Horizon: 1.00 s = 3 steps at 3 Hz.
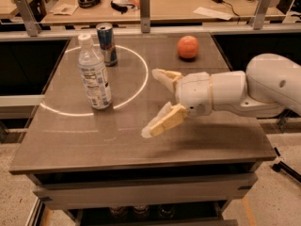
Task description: Pick blue plastic bottle
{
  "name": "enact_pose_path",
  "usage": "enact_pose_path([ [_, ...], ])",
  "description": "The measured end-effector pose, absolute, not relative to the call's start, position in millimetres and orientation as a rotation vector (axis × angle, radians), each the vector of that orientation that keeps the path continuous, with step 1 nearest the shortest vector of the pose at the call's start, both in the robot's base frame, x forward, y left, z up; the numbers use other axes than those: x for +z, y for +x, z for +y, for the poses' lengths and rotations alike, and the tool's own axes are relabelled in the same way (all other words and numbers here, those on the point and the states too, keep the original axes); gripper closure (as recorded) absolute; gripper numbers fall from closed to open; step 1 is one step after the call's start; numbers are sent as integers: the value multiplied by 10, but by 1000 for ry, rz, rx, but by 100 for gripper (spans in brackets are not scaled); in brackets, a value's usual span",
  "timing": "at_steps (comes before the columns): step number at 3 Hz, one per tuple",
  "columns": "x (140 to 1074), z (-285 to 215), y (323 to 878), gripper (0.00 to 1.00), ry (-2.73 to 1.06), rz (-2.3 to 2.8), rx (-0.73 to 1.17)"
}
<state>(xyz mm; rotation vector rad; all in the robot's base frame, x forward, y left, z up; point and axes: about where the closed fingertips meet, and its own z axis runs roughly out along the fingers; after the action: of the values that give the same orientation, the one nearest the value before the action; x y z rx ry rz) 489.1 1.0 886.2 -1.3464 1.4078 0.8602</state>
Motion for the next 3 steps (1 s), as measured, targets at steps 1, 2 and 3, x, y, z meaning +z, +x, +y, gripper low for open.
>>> enact_pose_path([
  [1,8884,299,5026,0,-1381,1326,910],
  [2,8917,573,5146,0,-1412,1261,969],
  [3,8945,791,5279,0,-1408,1261,1011],
])
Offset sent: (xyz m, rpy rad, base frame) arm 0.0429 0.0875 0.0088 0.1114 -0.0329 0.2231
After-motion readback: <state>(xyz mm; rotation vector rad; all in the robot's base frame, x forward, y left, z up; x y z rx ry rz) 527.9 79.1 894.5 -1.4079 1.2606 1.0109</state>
